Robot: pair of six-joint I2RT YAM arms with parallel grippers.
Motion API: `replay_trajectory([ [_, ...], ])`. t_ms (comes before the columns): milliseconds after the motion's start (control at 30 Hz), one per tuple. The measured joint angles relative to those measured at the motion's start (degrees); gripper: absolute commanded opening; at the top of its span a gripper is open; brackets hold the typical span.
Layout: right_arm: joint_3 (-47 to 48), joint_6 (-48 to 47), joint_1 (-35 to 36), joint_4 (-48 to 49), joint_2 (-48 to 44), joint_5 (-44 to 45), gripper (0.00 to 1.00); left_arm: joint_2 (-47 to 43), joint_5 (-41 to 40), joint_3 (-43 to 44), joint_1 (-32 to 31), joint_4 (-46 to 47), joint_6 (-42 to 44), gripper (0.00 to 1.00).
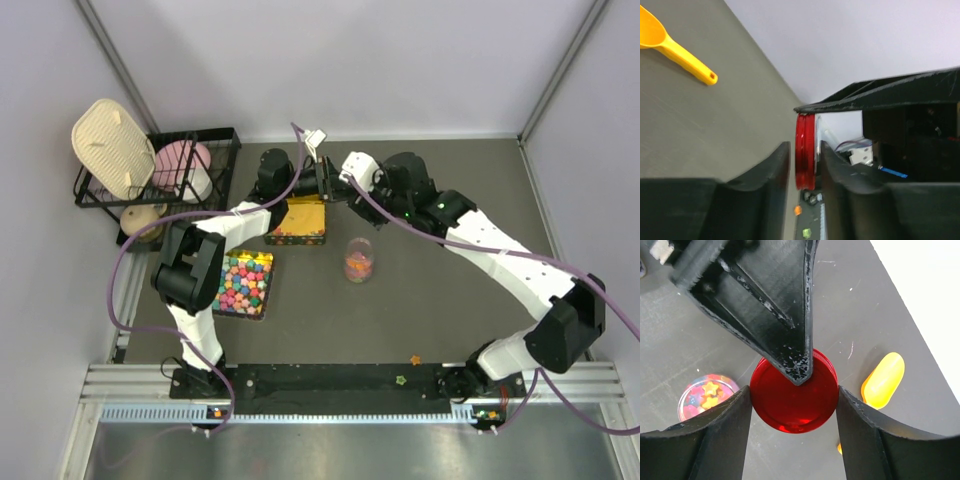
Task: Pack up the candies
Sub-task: Close the bottle lid on the packing bottle.
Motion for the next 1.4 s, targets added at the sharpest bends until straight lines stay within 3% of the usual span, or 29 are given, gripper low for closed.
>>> replay_trajectory([
  [267, -3.8, -1.4, 0.1, -0.3, -5.4, 1.6, 0.50, -1.7, 0.0, -1.9, 2.6, -8.0, 12.2, 0.73],
  [333, -3.8, -1.5, -0.3, -0.6, -7.0, 1.6, 0.50, -3.1, -0.3, -3.4, 3.6, -10.5, 16.3, 0.90],
  [400, -3.8, -1.5, -1.0, -0.8, -8.5, 1.5, 0.50, -4.4, -0.7, -5.0, 4.4, -12.3, 20.2, 0.99],
  [700, -3.1, -1.2, -6.8, -3.1, -11.1, 0.9, 0.50, -7.8, -1.4, -12.9, 4.0, -15.2, 34.1, 0.99],
  [1100, 1.6, -0.2, -8.5, -5.7, -11.2, -1.2, 0.52, -15.0, -1.5, -30.2, 0.6, -9.4, 53.1, 0.99],
  [1400, 2.3, 0.1, -8.6, -7.6, -11.6, -1.5, 0.52, -14.3, -8.5, -32.3, -6.7, -5.5, 63.1, 0.99],
])
